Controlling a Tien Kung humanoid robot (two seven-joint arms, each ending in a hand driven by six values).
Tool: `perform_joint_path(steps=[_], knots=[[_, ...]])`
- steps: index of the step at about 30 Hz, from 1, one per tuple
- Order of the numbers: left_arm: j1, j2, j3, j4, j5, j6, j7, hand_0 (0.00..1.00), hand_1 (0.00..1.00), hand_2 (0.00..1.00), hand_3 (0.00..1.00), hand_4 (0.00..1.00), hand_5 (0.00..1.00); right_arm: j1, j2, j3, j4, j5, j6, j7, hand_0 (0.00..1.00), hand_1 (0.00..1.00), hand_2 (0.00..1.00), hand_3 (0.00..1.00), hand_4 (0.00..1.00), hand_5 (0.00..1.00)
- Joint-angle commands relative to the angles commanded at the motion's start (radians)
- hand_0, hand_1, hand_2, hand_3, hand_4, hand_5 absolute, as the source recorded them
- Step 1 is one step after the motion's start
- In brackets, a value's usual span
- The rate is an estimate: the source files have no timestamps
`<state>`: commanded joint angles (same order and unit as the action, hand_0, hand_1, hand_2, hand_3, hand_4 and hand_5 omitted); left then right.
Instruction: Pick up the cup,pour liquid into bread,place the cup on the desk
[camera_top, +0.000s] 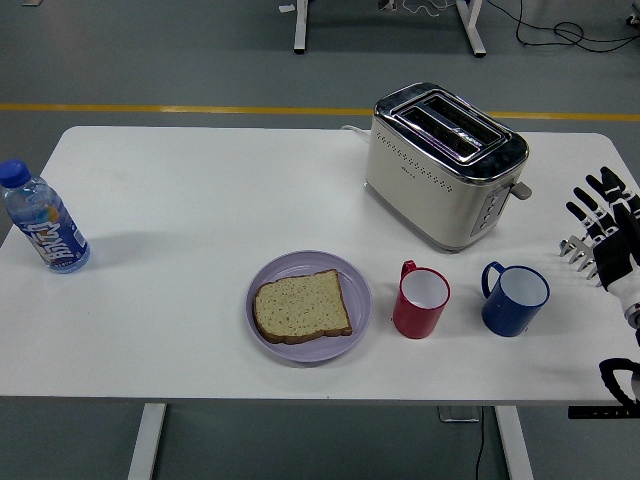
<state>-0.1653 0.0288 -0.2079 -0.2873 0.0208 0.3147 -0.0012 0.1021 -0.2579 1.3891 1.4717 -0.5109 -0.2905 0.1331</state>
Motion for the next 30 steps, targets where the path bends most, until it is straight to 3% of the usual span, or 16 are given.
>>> perform_joint_path(steps=[25, 26, 30], knots=[[-0.008, 0.0, -0.002, -0.001, 0.005, 0.001, 0.003, 0.689, 0.698, 0.703, 0.561, 0.258, 0.998, 0.004, 0.008, 0.016, -0.02, -0.01, 0.006, -0.018, 0.739, 0.68, 0.733, 0.701, 0.738, 0.283], [-0.009, 0.0, -0.002, -0.001, 0.005, 0.001, 0.003, 0.688, 0.698, 0.703, 0.56, 0.259, 0.998, 0.004, 0.008, 0.016, -0.021, -0.011, 0.007, -0.019, 0.724, 0.638, 0.708, 0.678, 0.735, 0.279], [-0.012, -0.001, -0.001, -0.001, 0.002, 0.001, 0.003, 0.688, 0.698, 0.703, 0.56, 0.259, 0.998, 0.003, 0.01, 0.021, -0.023, -0.016, 0.008, -0.021, 0.724, 0.638, 0.708, 0.678, 0.735, 0.279]])
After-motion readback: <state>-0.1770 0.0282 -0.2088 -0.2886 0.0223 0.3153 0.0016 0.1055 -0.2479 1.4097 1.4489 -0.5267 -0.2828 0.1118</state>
